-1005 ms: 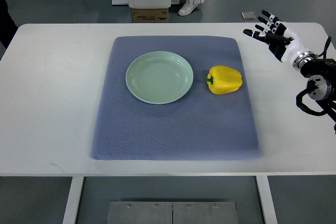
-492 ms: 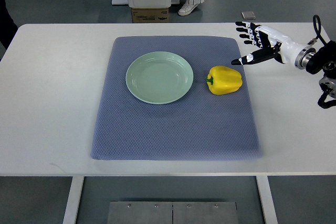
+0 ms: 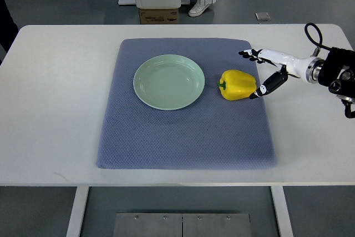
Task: Place yellow pepper on plate with right hand
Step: 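Lower the right hand onto the yellow pepper and close fingers around it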
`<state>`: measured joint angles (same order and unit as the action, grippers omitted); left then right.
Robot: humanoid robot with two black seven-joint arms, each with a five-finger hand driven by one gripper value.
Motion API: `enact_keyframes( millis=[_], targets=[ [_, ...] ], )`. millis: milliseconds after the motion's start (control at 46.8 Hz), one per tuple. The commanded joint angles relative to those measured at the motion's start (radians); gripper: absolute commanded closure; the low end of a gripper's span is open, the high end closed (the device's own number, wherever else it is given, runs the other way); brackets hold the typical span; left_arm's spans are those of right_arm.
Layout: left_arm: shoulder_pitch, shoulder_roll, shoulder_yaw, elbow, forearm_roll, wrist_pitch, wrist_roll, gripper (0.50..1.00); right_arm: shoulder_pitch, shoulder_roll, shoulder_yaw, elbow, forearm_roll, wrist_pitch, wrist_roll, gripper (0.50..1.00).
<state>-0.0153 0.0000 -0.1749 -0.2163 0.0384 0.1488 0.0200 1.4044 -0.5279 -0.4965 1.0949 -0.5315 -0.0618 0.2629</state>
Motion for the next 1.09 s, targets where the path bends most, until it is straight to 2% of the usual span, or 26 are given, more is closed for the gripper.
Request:
enact_keyframes(
  millis=[0,235,641,1069],
  targets=[
    [0.000,0.000,0.000,0.000,0.000,0.000,0.000,0.500,-0.004,0.017,-0.004,0.002,-0.019,-0.007,-0.002,0.500],
    [0.000,0.000,0.000,0.000,0.000,0.000,0.000,0.500,0.005,0.088,-0.091,-0.007,-0.021,-0.111,-0.010,0.504],
    [0.000,0.000,0.000,0.000,0.000,0.000,0.000,0.500,0.007,0.124,-0.097,-0.049,-0.021,-0.131,-0.056,0.534],
    [0.000,0.000,0.000,0.000,0.000,0.000,0.000,0.500,0.007,0.157,-0.120,-0.064,-0.021,-0.131,-0.057,0.590]
  ],
)
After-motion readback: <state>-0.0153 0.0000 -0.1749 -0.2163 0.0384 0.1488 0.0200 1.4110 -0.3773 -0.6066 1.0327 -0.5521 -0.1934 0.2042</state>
